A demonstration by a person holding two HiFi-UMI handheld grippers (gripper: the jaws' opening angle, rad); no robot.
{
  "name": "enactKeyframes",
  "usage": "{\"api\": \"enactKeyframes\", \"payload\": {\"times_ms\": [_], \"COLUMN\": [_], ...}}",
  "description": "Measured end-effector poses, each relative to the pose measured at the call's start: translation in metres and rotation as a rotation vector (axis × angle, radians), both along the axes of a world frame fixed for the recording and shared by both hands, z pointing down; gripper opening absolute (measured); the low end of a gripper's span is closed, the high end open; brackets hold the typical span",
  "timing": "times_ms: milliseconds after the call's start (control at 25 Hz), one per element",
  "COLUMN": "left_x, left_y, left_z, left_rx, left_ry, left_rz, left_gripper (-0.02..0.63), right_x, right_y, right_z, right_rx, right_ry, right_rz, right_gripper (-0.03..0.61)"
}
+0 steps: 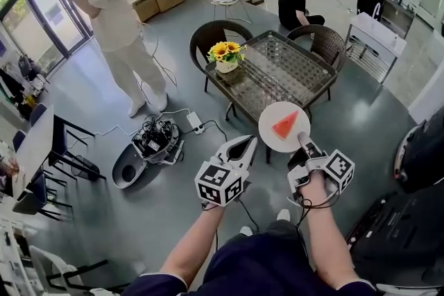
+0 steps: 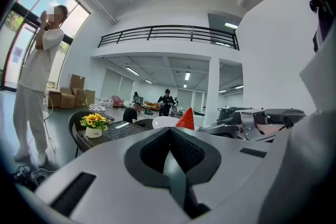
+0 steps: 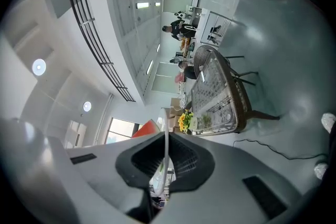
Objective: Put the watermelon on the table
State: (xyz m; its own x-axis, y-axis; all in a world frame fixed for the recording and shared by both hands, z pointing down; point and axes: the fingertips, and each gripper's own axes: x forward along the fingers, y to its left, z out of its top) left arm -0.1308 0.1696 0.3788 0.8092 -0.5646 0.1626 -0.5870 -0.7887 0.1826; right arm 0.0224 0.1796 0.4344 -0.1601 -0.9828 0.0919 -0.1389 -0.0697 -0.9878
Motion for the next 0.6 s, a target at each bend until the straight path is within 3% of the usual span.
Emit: {"api": "enactKeyframes", "payload": {"times_ms": [600], "left_x": [0.065], "left_y": [-0.035], "left_z": [0.003], "left_rx": [-0.003], "left_ry": [-0.042], "left_rz": [-0.085], "left_gripper": [0.003], "right_x": [0.066], "right_y": [-0.048], "right_z": [-0.001], "right_rx": [-0.001], "right_ry": [0.028], "right_rz": [-0.097], "right_gripper": [0.014]}}
